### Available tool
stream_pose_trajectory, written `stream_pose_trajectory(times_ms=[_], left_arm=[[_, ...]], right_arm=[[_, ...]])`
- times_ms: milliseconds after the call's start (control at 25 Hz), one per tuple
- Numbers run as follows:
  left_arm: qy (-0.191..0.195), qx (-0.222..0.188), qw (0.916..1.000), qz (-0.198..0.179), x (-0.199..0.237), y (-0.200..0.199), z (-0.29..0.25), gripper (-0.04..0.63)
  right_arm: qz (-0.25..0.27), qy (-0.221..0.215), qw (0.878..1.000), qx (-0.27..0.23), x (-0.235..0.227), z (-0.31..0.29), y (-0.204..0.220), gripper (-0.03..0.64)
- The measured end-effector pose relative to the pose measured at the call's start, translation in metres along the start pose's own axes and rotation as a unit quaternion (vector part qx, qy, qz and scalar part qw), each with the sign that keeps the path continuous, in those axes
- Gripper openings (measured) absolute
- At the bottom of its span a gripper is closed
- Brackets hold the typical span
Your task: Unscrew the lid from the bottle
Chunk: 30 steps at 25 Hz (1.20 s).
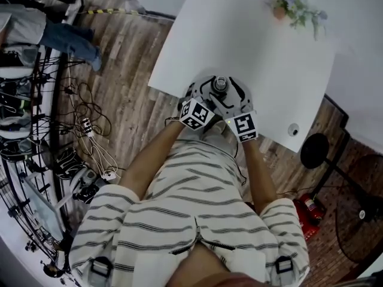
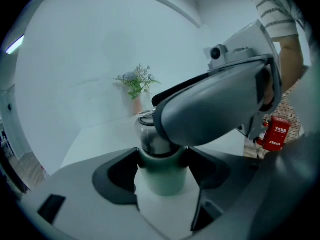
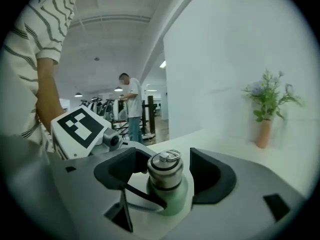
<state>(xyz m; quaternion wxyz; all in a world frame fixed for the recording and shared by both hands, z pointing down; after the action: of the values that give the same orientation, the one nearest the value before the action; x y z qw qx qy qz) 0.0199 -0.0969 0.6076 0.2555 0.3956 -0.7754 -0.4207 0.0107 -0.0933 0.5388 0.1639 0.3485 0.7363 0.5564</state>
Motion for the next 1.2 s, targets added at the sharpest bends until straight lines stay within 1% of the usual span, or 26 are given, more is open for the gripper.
stream_pose_trajectory(times_ms=[120,200,440,560,640,680,920,1000,1080,1200], left_arm=[[0.0,0.0,1.0,0.0,0.0,0.0,0.0,0.313],[0.0,0.0,1.0,0.0,-0.001,0.0,0.0,0.313],[-0.001,0.001,1.0,0.0,-0.002,0.0,0.001,0.313],[0.0,0.0,1.0,-0.001,-0.002,0.001,0.002,0.313],[0.0,-0.001,1.0,0.0,-0.002,0.0,0.002,0.313],[0.0,-0.001,1.0,0.0,-0.001,0.0,0.002,0.313],[0.0,-0.001,1.0,0.0,-0.002,0.0,0.0,0.313],[0.0,-0.001,1.0,0.0,-0.002,0.0,0.0,0.313],[0.0,-0.001,1.0,0.0,-0.002,0.0,0.001,0.313],[0.001,-0.001,1.0,-0.001,-0.002,0.0,0.001,0.313]], right_arm=[[-0.045,0.062,0.997,0.012,-0.001,0.001,0.005,0.319],[-0.071,0.088,0.993,0.018,-0.003,0.001,0.008,0.31],[-0.073,0.121,0.989,0.035,-0.001,-0.006,0.012,0.291],[-0.082,0.128,0.988,0.038,0.0,-0.007,0.017,0.273],[-0.08,0.126,0.988,0.038,0.0,-0.008,0.019,0.242],[-0.077,0.125,0.989,0.037,0.0,-0.008,0.02,0.236],[-0.064,0.117,0.99,0.035,-0.002,-0.006,0.021,0.244],[-0.059,0.106,0.992,0.031,-0.001,-0.006,0.021,0.244],[-0.043,0.08,0.996,0.024,0.0,-0.005,0.02,0.244],[-0.011,0.009,1.0,0.006,0.001,-0.005,0.02,0.243]])
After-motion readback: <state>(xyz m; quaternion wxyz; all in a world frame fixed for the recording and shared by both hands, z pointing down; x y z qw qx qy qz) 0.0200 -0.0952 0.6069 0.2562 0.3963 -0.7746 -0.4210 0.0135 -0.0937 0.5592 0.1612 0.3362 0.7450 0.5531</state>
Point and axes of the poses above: the fingertips, and each gripper's own axes: z backward along the fingers, x to its left, y out of its underside, the point moved 1 cm from there along z, backward along the fingers, and after that the axes turned 12 degrees about z, right-handed, at the moved point
